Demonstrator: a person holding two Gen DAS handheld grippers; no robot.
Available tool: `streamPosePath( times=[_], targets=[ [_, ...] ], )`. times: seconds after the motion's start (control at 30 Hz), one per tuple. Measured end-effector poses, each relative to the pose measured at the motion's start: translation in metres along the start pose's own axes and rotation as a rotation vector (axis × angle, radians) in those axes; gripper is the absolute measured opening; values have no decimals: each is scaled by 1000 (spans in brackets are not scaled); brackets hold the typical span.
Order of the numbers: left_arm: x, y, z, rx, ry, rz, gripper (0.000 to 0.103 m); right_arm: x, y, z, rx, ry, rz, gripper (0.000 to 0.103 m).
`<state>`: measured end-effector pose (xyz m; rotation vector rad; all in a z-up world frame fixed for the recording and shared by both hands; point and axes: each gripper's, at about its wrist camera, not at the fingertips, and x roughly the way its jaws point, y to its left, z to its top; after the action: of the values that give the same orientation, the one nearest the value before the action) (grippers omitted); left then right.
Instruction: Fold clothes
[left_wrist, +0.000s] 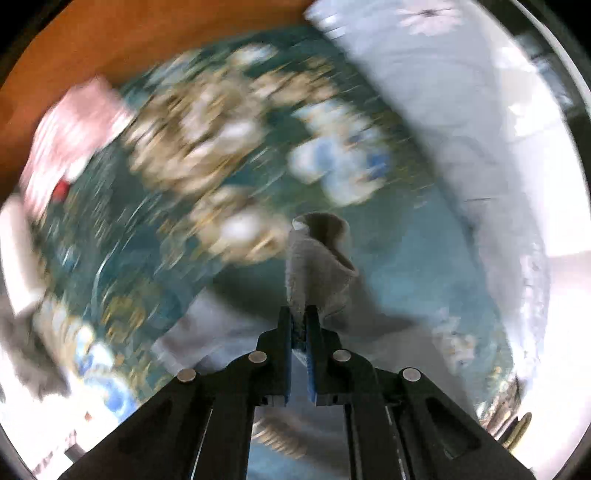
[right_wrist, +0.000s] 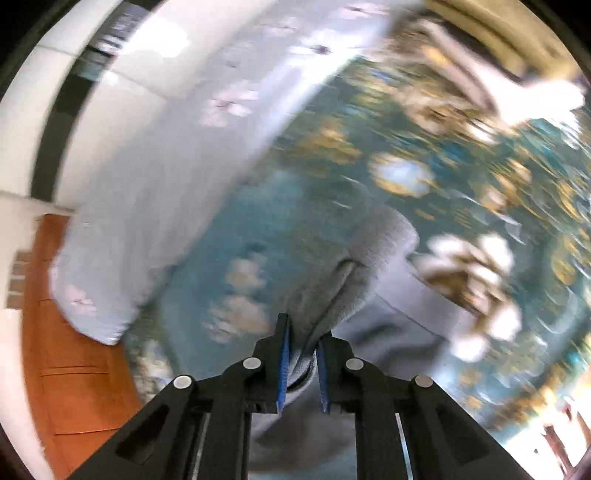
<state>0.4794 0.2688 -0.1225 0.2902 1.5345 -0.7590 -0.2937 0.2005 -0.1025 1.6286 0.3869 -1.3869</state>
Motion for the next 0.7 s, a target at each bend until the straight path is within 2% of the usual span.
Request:
streamPosePath(
  times=[0.1,0.2,0.33,0.47,0.5,0.57,0.6,0.63,0.67,0.7],
  targets=[
    [39,36,-24,-77,68,108,6,39,-56,-28,155,110,-115,14],
    [54,54,-35,-157,89,121,6,60,-85,-46,248,146,-149,14],
    [57,44,-37,-79,69,188,7,68,-81,-49,185,159,-181,14],
    [75,34,-37,5,96,341,11,73,-82,-46,176,163,-197,18],
    [80,35,-37,9,113,363,15,74,-83,-45,178,162,-200,18],
    [91,38,-37,-10,144,392,34,76,-86,-46,184,156,-210,35],
    [94,41,-37,-34,145,406,38,76,-88,-47,186,150,-220,40],
    [96,43,-37,-57,142,416,47,77,-92,-47,197,139,-220,47],
    [96,47,-37,-86,135,419,54,79,-96,-46,213,127,-213,49],
    [95,51,-38,-125,125,415,57,81,-102,-45,237,115,-199,52]
  ],
)
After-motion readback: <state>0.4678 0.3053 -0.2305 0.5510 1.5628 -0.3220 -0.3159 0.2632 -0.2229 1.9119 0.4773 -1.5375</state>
